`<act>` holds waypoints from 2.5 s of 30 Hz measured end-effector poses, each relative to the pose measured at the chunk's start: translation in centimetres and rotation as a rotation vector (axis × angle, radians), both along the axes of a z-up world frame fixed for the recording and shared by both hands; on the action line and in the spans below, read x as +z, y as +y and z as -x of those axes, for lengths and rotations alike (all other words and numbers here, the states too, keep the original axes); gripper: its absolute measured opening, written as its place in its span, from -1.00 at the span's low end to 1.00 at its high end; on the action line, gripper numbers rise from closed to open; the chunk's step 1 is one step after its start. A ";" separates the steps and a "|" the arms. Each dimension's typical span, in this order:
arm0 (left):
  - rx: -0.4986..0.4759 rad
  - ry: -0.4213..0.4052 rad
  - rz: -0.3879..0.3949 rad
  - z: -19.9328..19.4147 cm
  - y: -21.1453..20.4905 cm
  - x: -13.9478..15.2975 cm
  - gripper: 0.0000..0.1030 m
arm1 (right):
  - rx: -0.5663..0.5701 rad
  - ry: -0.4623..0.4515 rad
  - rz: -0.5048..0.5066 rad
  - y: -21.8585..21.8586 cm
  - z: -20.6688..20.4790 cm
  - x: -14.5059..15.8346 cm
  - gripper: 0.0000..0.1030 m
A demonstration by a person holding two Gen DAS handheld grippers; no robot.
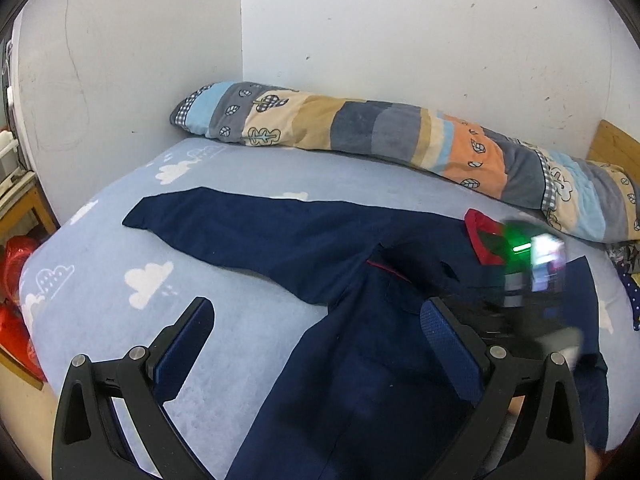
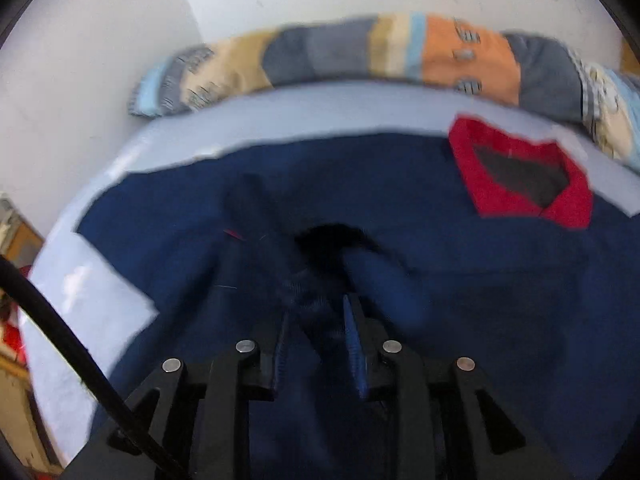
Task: Fold large clothes
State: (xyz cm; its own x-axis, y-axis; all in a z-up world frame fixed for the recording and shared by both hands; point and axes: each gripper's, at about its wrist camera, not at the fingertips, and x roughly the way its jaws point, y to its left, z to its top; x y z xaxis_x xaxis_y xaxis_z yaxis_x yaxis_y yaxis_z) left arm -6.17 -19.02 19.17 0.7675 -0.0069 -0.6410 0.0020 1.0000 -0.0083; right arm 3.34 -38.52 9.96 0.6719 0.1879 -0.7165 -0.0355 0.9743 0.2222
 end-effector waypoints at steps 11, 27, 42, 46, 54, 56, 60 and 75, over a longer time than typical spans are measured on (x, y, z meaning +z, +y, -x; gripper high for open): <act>-0.023 0.006 0.000 0.0 -1.6 -0.3 0.99 | -0.569 -0.128 0.129 -24.0 11.5 7.7 -0.80; -0.141 0.171 0.023 -6.3 -3.9 -3.3 0.99 | -0.402 0.111 0.094 -27.9 8.2 2.7 -0.53; -0.163 0.469 0.468 -14.7 0.0 -8.8 0.66 | -0.436 0.075 -0.055 -30.0 7.8 0.4 -0.25; -0.182 0.608 0.570 -14.5 -1.9 -11.3 0.55 | -0.399 0.006 -0.029 -28.5 8.9 2.8 -0.18; -0.156 0.597 0.483 -14.9 -4.5 -14.4 0.12 | -0.439 -0.018 -0.051 -29.3 9.9 3.5 -0.17; -0.159 0.568 0.494 -15.4 -4.6 -14.2 -0.31 | -0.463 -0.014 -0.058 -30.1 10.0 3.2 -0.17; -0.156 0.510 0.474 -15.7 -5.2 -13.9 -0.77 | -0.498 -0.006 -0.071 -31.1 10.4 2.9 -0.17; -0.031 0.414 0.317 -16.4 -2.4 -12.4 -0.74 | -0.492 0.046 -0.057 -31.0 8.7 1.0 -0.17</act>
